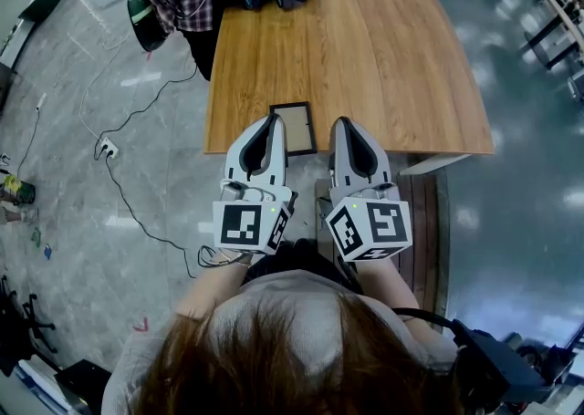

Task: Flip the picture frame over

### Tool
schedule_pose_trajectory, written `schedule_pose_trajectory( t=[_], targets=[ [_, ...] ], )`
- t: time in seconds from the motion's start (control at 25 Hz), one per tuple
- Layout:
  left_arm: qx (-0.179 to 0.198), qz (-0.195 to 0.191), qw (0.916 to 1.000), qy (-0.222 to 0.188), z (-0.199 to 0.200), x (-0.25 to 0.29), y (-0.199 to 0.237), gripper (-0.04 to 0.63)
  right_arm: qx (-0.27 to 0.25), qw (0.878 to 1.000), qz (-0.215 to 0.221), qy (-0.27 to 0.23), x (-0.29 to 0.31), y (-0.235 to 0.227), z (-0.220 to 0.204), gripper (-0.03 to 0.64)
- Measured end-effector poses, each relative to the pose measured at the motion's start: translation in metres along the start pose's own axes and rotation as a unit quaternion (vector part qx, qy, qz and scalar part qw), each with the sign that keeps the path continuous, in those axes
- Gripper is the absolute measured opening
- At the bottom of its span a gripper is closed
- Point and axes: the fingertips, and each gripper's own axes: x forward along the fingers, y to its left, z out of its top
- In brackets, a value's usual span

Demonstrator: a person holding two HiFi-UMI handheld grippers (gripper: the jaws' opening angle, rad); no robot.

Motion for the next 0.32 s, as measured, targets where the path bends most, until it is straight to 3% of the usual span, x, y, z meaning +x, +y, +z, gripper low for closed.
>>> schedule_pose_trajectory(
  t=[0.32],
  targets=[
    [-0.002,-0.002,1.0,0.001,0.0019,0.0016,-0.0044,0.008,0.005,1.0,0.003,-0.003,-0.0033,0.0006,0.0044,0.014]
  ],
)
